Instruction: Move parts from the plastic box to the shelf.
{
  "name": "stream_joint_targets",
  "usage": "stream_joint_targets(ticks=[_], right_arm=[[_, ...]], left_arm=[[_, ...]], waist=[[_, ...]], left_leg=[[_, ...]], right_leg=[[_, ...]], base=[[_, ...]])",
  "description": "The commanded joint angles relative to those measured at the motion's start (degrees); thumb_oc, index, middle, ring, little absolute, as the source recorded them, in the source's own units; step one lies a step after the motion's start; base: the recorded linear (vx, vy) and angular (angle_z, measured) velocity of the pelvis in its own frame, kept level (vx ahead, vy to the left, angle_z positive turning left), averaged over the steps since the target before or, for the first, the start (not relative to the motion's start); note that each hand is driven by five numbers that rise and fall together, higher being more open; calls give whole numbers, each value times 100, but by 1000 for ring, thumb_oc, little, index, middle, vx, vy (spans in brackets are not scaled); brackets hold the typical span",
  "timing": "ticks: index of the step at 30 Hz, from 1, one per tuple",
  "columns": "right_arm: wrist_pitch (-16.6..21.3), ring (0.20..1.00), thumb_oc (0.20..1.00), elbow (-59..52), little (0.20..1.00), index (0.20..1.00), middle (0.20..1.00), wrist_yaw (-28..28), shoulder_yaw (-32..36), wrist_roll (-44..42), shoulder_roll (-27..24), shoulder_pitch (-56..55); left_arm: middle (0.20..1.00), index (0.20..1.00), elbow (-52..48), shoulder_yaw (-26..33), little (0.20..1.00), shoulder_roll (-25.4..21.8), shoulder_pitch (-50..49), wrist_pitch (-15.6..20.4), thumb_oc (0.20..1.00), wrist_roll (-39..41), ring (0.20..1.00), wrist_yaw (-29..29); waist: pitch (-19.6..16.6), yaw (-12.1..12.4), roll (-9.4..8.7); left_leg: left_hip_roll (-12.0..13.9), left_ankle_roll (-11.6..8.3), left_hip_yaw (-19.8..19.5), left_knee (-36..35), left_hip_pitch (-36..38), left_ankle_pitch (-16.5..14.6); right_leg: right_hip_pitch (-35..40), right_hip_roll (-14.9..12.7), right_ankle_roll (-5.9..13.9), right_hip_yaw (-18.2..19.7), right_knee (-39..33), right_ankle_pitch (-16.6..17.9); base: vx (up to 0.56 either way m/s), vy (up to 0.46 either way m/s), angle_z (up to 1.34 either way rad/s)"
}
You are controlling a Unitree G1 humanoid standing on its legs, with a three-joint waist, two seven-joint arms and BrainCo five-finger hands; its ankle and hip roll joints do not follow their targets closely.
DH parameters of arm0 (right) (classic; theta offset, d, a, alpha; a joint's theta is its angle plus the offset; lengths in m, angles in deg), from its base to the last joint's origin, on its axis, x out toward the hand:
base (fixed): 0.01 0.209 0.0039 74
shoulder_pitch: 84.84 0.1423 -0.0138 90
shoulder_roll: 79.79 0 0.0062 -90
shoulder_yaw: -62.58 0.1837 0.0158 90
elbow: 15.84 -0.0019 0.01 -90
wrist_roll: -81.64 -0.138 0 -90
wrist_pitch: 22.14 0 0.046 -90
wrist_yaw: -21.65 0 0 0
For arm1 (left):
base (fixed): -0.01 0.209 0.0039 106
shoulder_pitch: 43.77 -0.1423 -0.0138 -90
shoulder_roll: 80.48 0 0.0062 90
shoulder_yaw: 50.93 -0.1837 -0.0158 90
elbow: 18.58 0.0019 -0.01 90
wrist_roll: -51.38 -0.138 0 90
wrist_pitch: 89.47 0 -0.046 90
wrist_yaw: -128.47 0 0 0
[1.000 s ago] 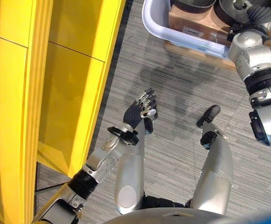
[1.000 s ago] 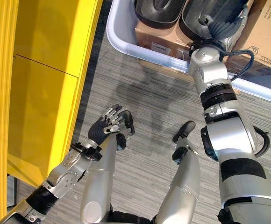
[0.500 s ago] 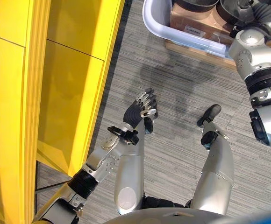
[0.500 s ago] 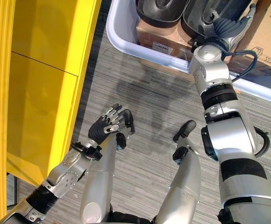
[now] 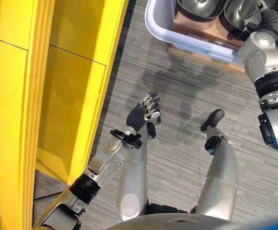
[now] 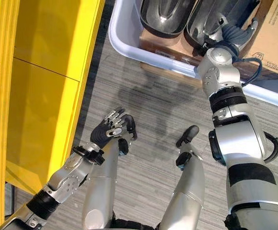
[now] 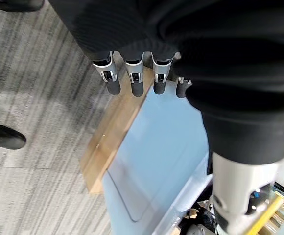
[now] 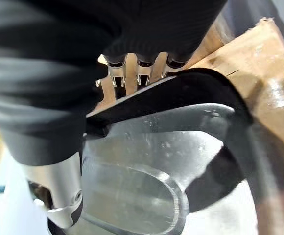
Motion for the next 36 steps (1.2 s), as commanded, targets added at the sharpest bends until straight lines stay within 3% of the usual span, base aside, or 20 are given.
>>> stream_joint_targets(ticks=[1,4,6,10,14,15,16,17,18,19,20,22,27,34,36], right_arm=[[-499,1000,1000,97,1000,1000,1000,672,-86,-1165,549,-687],[-699,1000,1000,100,1000,1000,1000,926,-147,-1111,539,-678],[-1030,1000,1000,107,1000,1000,1000,1138,-185,-1252,529,-679],[-1731,1000,1000,327,1000,1000,1000,1548,-462,-809,394,-594],[-2084,1000,1000,549,1000,1000,1000,1817,-665,-368,271,-502],[-2341,1000,1000,617,1000,1000,1000,1849,-773,-151,223,-445],[-2478,925,925,637,925,925,925,1896,-814,6,204,-416],[-2700,492,492,712,492,492,492,1999,-946,240,149,-370],[-3095,200,200,843,200,200,200,2120,-1115,896,93,-270],[-3552,200,200,916,200,200,200,2322,-1347,1551,17,-202],[-3748,200,200,1030,200,200,200,2518,-1543,1926,-69,-153],[-3733,200,200,1285,200,200,200,2675,-1733,1815,-194,-65],[-4128,200,200,1531,200,200,200,2590,-1869,2099,-258,89],[-4045,200,200,1719,200,200,200,2427,-1872,2135,-180,83],[-3841,200,200,1746,200,200,200,2349,-1829,2004,-152,48]], left_arm=[[1000,1000,-475,-94,1000,-29,-92,49,1000,-81,1000,-205],[1000,1000,-471,-79,1000,-37,-98,45,1000,-78,1000,-227],[1000,1000,-496,-43,1000,-69,-96,2,1000,-65,1000,-248],[1000,1000,-520,9,1000,-152,-92,-71,1000,-80,1000,-288],[1000,1000,-565,36,1000,-212,-87,-119,1000,-37,1000,-302],[1000,1000,-565,52,1000,-248,-94,-113,1000,-19,1000,-335],[1000,1000,-567,60,1000,-256,-97,-106,1000,-11,1000,-345],[1000,1000,-579,63,1000,-263,-112,-101,1000,-16,1000,-351],[1000,1000,-620,70,1000,-295,-102,-115,1000,21,1000,-327],[1000,1000,-609,107,1000,-317,-101,-122,1000,32,1000,-351],[1000,1000,-601,115,1000,-316,-105,-112,1000,25,1000,-366],[1000,1000,-625,92,1000,-368,-116,-90,1000,54,1000,-379],[1000,1000,-701,90,1000,-467,-141,-8,1000,81,1000,-337],[1000,1000,-724,102,1000,-484,-75,167,1000,-1,1000,-155],[1000,1000,-710,137,1000,-504,-56,209,1000,8,1000,-114]], waist=[[279,351,319],[279,355,321],[279,365,322],[279,392,305],[279,415,304],[279,432,307],[279,434,311],[279,448,308],[279,466,307],[279,474,296],[279,475,293],[279,503,307],[279,593,351],[279,684,437],[279,725,469]], left_leg=[[-61,-427,-672,-475,11,-69],[-60,-428,-681,-440,-14,-68],[-59,-427,-684,-430,-24,-66],[-46,-429,-705,-392,-73,-60],[-45,-435,-740,-363,-111,-58],[-42,-439,-754,-358,-130,-50],[-41,-442,-758,-358,-141,-47],[-36,-446,-767,-363,-154,-34],[-46,-455,-799,-361,-181,-26],[-40,-455,-803,-360,-209,-14],[-35,-456,-809,-365,-237,3],[-50,-449,-857,-353,-293,14],[-63,-450,-922,-357,-436,48],[-104,-430,-990,-312,-618,65],[-131,-425,-1016,-306,-680,81]], right_leg=[[-80,-16,390,242,995,-794],[-102,-14,380,241,1031,-798],[-108,-23,379,233,1039,-797],[-134,-39,369,200,1050,-777],[-147,-52,365,180,1065,-776],[-161,-58,364,172,1083,-774],[-168,-59,365,167,1086,-774],[-175,-62,365,157,1087,-768],[-178,-66,363,138,1077,-761],[-191,-64,361,119,1075,-752],[-214,-66,360,106,1090,-747],[-247,-75,358,92,1120,-747],[-311,-131,379,0,1138,-724],[-421,-205,405,-49,1213,-736],[-451,-229,421,-76,1219,-735]], base=[[10,-32,-2],[6,-11,-2],[0,0,0],[0,0,0],[0,0,0],[0,0,0],[0,0,0],[0,0,0],[0,0,0],[0,0,0],[-7,6,9],[7,8,9],[4,29,10],[3,21,7],[-5,2,5]])
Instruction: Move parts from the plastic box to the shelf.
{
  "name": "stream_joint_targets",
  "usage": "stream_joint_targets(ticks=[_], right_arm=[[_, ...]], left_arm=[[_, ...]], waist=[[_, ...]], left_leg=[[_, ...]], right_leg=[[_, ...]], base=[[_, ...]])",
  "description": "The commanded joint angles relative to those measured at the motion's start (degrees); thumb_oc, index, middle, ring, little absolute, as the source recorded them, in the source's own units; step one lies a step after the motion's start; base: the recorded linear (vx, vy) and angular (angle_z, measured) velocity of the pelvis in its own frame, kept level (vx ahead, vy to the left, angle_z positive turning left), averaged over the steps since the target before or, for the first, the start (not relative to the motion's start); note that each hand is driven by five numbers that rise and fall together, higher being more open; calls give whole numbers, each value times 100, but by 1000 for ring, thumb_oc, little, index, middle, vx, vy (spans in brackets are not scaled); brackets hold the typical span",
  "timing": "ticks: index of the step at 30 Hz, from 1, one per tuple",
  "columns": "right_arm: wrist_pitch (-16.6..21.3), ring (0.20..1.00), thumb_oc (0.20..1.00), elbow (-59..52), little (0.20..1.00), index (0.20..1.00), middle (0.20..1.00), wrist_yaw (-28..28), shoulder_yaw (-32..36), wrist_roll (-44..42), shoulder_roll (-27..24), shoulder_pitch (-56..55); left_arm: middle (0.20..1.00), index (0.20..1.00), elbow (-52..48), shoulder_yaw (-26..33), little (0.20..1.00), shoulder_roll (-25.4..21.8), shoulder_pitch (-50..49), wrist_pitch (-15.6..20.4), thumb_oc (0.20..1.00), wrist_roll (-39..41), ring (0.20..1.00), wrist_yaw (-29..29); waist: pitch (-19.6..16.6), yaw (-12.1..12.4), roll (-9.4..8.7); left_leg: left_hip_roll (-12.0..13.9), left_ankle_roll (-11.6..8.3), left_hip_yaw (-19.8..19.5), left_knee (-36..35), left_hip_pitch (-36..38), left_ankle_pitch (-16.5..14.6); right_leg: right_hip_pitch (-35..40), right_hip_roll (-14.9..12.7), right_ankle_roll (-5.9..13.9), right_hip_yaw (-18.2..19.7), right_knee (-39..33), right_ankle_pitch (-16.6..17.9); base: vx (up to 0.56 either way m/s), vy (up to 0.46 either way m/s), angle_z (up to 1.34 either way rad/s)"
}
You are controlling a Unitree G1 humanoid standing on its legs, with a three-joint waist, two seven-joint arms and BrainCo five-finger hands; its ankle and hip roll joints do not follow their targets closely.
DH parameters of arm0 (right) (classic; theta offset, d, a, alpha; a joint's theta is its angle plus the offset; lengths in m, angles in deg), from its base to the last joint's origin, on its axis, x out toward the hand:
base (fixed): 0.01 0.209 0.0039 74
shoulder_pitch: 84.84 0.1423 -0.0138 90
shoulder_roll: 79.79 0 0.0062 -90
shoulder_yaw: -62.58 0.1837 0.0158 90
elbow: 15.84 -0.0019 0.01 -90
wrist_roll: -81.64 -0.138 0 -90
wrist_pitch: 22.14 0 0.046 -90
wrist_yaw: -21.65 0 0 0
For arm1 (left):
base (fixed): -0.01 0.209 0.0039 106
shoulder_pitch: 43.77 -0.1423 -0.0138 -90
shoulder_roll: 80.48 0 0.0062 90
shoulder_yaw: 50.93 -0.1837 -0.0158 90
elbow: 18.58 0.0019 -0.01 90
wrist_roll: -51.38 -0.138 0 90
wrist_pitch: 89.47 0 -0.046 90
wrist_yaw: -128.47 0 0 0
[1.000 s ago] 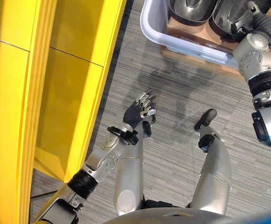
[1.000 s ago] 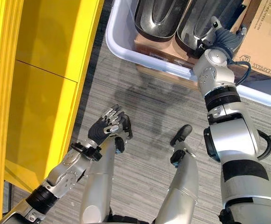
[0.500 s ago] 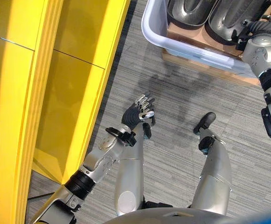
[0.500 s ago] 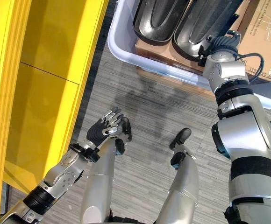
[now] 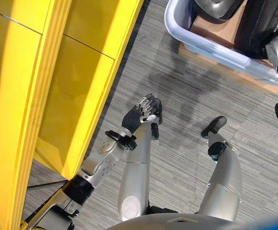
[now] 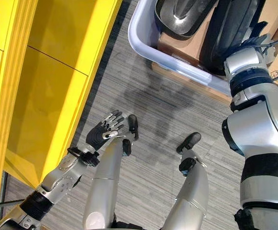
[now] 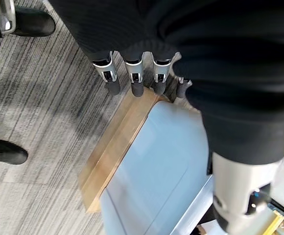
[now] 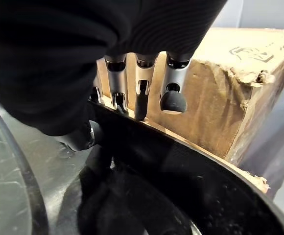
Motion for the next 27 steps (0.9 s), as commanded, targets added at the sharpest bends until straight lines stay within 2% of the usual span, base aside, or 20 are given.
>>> stream_joint_targets(ticks=[1,4,7,8,9,10,12,13,15,17,19,20,25,27], right_arm=[[-111,200,200,94,200,200,200,728,361,-1019,547,-1164],[135,200,200,111,200,200,200,614,465,-996,596,-1222],[779,200,200,87,200,200,200,476,562,-846,642,-1322],[1172,200,200,58,200,200,200,252,628,-902,673,-1364],[1358,200,200,34,200,200,200,134,663,-939,695,-1391],[1854,200,200,-84,200,200,200,-136,797,-863,785,-1462],[2408,200,200,-253,200,200,200,-524,900,-824,869,-1531],[2876,200,200,-408,200,200,200,-801,1017,-776,927,-1640],[3145,200,200,-600,200,200,200,-1053,1116,-536,970,-1737],[3811,200,200,-1082,200,200,200,-1519,1425,-44,1005,-2066],[4040,200,200,-1390,200,200,200,-1662,1583,156,1004,-2260],[4288,200,200,-1971,200,200,200,-1887,1811,702,997,-2681],[4717,200,200,-3185,200,200,200,-2227,2337,1406,1043,-3530],[4730,200,200,-3478,200,200,200,-2316,2483,1597,1107,-3758]], left_arm=[[1000,1000,-715,31,1000,-135,39,289,1000,-61,1000,43],[1000,1000,-672,42,1000,-132,59,292,1000,-112,1000,-32],[1000,1000,-600,-2,1000,-91,59,359,1000,-161,1000,-93],[1000,1000,-561,-14,1000,-63,61,375,1000,-159,1000,-130],[1000,1000,-554,-25,1000,-54,64,373,1000,-166,1000,-138],[1000,1000,-522,-44,1000,-21,65,400,1000,-223,1000,-153],[1000,1000,-476,-71,1000,30,55,463,1000,-296,1000,-170],[1000,1000,-428,-76,1000,55,16,542,1000,-312,1000,-188],[1000,1000,-392,-82,1000,86,-4,607,1000,-346,1000,-176],[1000,1000,-286,-81,1000,196,-65,765,1000,-471,1000,-149],[1000,1000,-240,-80,1000,247,-107,840,1000,-496,1000,-125],[1000,1000,-183,-74,1000,292,-179,960,1000,-543,1000,-77],[1000,1000,-45,22,1000,403,-274,1087,1000,-452,1000,27],[1000,1000,79,35,1000,467,-295,1156,1000,-458,1000,13]], waist=[[513,363,471],[513,392,502],[513,398,525],[513,394,530],[513,394,531],[513,383,526],[513,355,511],[513,323,493],[513,283,461],[513,136,381],[513,54,334],[513,-99,247],[513,-432,109],[513,-523,73]], left_leg=[[-56,-317,-523,-438,-64,15],[-66,-326,-535,-444,-108,36],[-71,-315,-536,-436,-131,32],[-73,-309,-525,-430,-117,27],[-79,-309,-523,-430,-104,23],[-83,-312,-509,-450,-49,18],[-78,-318,-481,-479,19,12],[-64,-313,-448,-504,93,1],[-70,-309,-412,-540,176,-11],[-38,-310,-286,-670,429,-25],[-8,-306,-205,-743,582,-30],[33,-306,-78,-860,860,-37],[132,-339,241,-1136,1622,-15],[154,-357,344,-1210,1945,-21]], right_leg=[[-180,-164,488,292,966,-498],[-200,-182,500,267,972,-498],[-218,-191,488,273,997,-512],[-205,-189,487,275,992,-508],[-189,-185,486,275,980,-506],[-130,-170,484,273,926,-486],[-70,-148,483,275,866,-470],[-9,-132,481,284,818,-452],[58,-102,475,300,746,-429],[239,-16,484,355,547,-381],[343,34,484,393,446,-364],[537,125,500,469,249,-339],[1053,230,556,640,-93,-279],[1297,239,576,697,-193,-270]], base=[[0,0,0],[0,0,0],[0,0,0],[0,0,0],[-23,-46,2],[-25,-35,1],[-33,-23,-2],[-32,-15,-5],[-30,-9,-8],[-41,9,-11],[-39,24,-22],[-42,33,-32],[-27,34,-26],[-11,10,-21]])
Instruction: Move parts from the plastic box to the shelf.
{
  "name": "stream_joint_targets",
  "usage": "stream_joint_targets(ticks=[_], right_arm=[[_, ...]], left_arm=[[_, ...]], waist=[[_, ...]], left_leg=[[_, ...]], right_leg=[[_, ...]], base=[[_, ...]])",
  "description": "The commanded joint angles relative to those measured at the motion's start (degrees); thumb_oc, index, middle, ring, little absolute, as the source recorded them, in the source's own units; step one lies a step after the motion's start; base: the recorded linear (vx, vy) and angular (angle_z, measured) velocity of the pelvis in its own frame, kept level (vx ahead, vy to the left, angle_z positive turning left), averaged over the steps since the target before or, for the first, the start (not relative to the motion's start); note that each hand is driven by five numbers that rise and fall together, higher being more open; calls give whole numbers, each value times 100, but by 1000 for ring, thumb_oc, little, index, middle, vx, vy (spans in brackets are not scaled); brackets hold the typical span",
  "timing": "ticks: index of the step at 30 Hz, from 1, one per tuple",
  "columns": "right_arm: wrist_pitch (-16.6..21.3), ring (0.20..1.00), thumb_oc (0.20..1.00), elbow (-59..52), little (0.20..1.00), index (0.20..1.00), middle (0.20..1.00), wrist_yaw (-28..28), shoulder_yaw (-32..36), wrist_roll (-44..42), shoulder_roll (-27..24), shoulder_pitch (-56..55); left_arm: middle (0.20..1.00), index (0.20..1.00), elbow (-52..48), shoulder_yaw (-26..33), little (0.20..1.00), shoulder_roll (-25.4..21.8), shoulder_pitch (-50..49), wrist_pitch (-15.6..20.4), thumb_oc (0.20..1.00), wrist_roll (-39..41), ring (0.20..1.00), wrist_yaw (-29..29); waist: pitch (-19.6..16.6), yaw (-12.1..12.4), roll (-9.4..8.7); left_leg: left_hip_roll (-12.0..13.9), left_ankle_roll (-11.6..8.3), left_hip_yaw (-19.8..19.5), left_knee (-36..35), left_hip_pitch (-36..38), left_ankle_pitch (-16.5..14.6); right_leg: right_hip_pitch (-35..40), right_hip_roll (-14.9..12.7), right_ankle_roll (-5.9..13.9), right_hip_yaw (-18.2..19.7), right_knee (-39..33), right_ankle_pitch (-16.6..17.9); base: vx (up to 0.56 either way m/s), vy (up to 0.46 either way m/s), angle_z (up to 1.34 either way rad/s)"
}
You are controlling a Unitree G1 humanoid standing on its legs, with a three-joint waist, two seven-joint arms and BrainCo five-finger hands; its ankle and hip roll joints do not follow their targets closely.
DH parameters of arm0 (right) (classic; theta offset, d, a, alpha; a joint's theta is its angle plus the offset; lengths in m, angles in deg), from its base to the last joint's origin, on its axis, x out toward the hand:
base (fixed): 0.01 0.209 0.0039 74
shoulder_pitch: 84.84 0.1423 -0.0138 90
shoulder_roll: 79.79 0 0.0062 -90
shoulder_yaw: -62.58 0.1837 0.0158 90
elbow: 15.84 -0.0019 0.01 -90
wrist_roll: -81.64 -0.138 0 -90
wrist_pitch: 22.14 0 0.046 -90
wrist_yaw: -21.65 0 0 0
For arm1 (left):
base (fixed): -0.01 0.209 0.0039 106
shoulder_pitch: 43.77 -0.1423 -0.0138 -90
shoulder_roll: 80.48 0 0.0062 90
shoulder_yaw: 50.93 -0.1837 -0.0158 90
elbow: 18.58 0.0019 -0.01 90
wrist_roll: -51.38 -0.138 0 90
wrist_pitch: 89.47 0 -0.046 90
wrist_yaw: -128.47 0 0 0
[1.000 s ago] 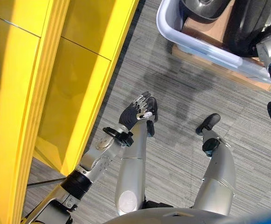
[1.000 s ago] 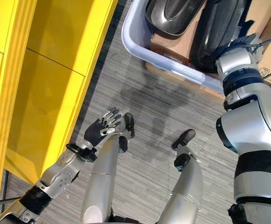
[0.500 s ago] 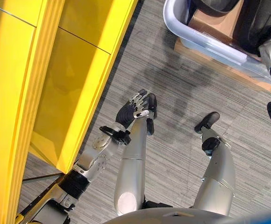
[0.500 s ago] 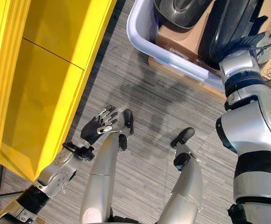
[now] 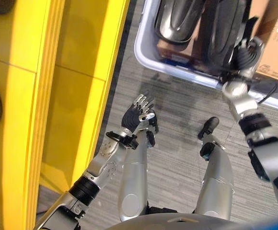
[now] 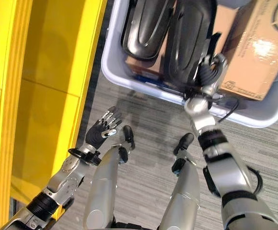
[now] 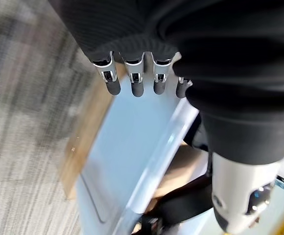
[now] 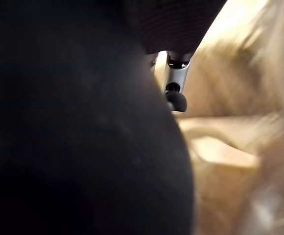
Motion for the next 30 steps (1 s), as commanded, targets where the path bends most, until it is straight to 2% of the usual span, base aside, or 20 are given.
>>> stream_joint_targets(ticks=[1,6,14,19,24,30], right_arm=[[415,200,200,29,200,200,200,-339,277,440,-102,497],[314,200,200,63,200,200,200,-167,417,383,-85,409],[227,200,200,346,200,200,200,44,565,112,-103,636],[307,200,200,353,200,200,200,225,567,106,-102,728],[409,200,200,6,200,200,200,589,523,226,-58,771],[303,200,200,-787,200,200,200,1068,484,158,12,670]], left_arm=[[1000,1000,-314,-9,1000,31,-201,378,1000,-129,1000,-22],[1000,1000,-230,-32,1000,66,-218,387,1000,-159,1000,-87],[1000,1000,-259,-35,1000,9,-245,300,1000,-164,1000,-177],[1000,1000,-349,-41,1000,-15,-313,268,1000,-185,1000,-163],[1000,1000,-408,56,1000,-65,-424,234,1000,-229,1000,-235],[1000,1000,-427,183,1000,-105,-634,310,1000,-284,1000,-348]], waist=[[484,172,55],[484,123,47],[484,189,78],[484,227,83],[484,251,55],[484,240,-28]], left_leg=[[49,-382,-206,-640,396,29],[53,-420,-91,-792,953,25],[33,-443,-76,-841,1298,9],[27,-448,-51,-873,1474,6],[11,-456,6,-973,1776,19],[-17,-491,71,-1227,2426,70]], right_leg=[[270,-143,511,176,572,-639],[742,-177,539,156,384,-624],[1078,-238,542,89,365,-655],[1257,-276,537,63,365,-683],[1531,-280,534,20,314,-691],[2108,-280,554,-55,126,-666]], base=[[-3,-1,-35],[3,-2,-9],[4,-9,3],[0,0,0],[0,0,0],[7,4,3]])
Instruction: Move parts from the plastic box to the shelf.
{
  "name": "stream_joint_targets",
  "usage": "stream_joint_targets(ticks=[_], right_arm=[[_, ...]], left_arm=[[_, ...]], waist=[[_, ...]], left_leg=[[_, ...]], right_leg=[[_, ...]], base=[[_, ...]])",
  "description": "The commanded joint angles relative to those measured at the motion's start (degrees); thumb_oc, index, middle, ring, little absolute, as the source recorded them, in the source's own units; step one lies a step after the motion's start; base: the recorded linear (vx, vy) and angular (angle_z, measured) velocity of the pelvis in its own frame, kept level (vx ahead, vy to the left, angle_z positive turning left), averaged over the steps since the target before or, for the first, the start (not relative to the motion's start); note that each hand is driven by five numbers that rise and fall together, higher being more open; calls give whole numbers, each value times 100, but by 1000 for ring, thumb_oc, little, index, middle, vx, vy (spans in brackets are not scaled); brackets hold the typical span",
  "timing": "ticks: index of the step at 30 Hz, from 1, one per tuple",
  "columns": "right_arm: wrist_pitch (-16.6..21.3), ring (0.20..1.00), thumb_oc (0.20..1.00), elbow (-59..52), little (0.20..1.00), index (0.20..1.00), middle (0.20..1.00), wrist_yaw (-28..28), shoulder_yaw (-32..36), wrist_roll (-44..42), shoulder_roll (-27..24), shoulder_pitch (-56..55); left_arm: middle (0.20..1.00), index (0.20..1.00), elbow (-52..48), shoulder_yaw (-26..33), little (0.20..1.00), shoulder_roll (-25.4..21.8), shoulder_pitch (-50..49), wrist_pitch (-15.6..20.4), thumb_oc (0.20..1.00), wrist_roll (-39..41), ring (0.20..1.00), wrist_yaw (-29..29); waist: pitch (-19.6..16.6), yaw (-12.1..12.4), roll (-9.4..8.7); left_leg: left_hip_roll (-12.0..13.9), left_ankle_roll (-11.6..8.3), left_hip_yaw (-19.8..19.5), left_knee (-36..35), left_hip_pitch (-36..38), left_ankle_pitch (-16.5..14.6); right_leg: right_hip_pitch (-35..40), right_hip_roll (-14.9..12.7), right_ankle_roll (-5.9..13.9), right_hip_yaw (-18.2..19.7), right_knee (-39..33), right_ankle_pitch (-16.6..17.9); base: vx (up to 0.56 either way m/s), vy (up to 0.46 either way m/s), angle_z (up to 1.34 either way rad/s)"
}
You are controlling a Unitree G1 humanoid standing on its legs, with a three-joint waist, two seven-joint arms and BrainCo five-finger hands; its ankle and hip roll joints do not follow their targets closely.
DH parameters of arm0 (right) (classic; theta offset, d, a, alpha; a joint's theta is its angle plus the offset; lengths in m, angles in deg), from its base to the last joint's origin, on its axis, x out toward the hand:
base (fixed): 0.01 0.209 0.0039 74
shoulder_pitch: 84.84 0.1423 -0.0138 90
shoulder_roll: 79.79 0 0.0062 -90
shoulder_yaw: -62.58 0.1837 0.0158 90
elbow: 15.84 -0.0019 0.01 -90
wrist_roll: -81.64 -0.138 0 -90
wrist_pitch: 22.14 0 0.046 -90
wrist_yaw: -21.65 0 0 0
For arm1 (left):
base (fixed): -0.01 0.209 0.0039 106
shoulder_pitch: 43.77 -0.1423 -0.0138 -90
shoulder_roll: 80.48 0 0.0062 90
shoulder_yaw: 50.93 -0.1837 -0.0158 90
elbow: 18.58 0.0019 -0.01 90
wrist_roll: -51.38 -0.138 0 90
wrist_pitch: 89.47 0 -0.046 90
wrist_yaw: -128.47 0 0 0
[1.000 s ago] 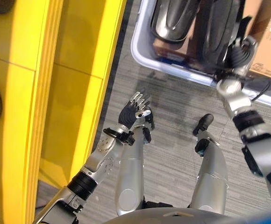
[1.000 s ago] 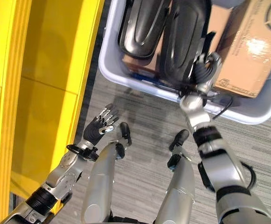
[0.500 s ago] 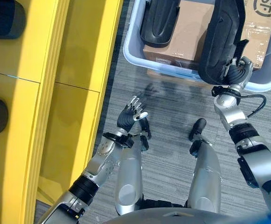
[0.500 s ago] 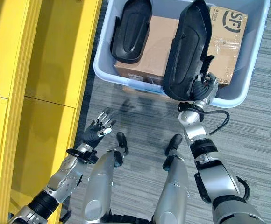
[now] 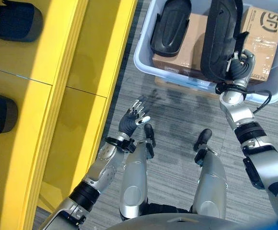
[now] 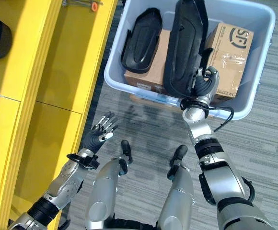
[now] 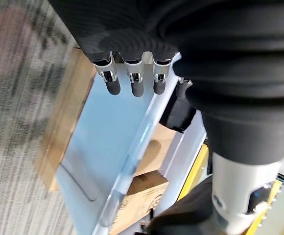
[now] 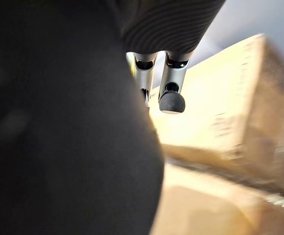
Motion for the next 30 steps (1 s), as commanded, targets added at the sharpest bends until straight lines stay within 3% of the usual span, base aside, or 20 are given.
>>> stream_joint_targets(ticks=[1,6,11,15,21,25,26,27,30], right_arm=[[336,200,200,-817,200,200,200,272,121,-23,-168,409],[-46,200,200,-1392,200,200,200,1121,62,-588,-17,266],[-300,200,200,-1674,200,200,200,1501,-127,-859,171,76],[-596,200,200,-1971,200,200,200,1897,-507,-1107,602,-378],[-922,200,200,-2436,200,200,200,2053,-941,-1206,1281,-1116],[-765,200,200,-2376,200,200,200,2157,-1200,-1120,1640,-1444],[-763,200,200,-2385,200,200,200,2176,-1257,-1090,1702,-1468],[-718,200,200,-2426,200,200,200,2137,-1387,-1062,1726,-1514],[-705,200,200,-2686,200,200,200,1986,-1582,-964,1493,-1685]], left_arm=[[1000,1000,-682,-7,1000,-220,-255,257,1000,-277,1000,-206],[1000,1000,-714,180,1000,-221,-537,325,1000,-301,1000,-210],[1000,1000,-558,241,1000,-151,-739,504,1000,-412,1000,-238],[1000,1000,-350,322,1000,-55,-987,745,1000,-625,1000,-188],[1000,1000,-338,314,1000,-61,-1029,653,1000,-1095,1000,-257],[1000,1000,-294,346,1000,-40,-1047,616,1000,-1232,1000,-72],[1000,1000,-282,338,1000,-36,-1031,626,1000,-1241,1000,-9],[1000,1000,-182,334,1000,-40,-982,639,1000,-1260,1000,50],[1000,1000,-165,387,1000,-78,-987,508,1000,-1118,1000,-27]], waist=[[-8,128,-10],[-8,170,-125],[-38,191,-190],[-414,266,-306],[-876,373,-463],[-1045,514,-534],[-1060,525,-536],[-1131,511,-515],[-1323,407,-520]], left_leg=[[105,-270,-152,-68,409,-361],[111,-375,-157,-538,1348,-174],[131,-409,-176,-725,1846,-107],[94,-389,-194,-803,2162,-121],[-124,-185,-152,-698,2345,-300],[-353,-7,-2,-829,2533,-436],[-399,43,3,-889,2555,-458],[-476,104,-150,-995,2508,-440],[-735,182,-729,-1265,2269,-196]], right_leg=[[579,-327,585,-87,424,-639],[1529,-273,578,-282,34,-592],[2096,-227,549,-397,-185,-578],[2641,-244,528,-631,-511,-461],[3213,-567,653,-950,-881,4],[3195,-871,863,-1236,-840,719],[3115,-930,898,-1213,-686,767],[3052,-643,818,-1002,-468,420],[2951,753,355,-413,-479,-659]], base=[[14,12,4],[30,36,7],[49,62,5],[76,217,22],[30,220,14],[-18,145,2],[-53,149,-33],[-30,102,-45],[-61,32,14]])
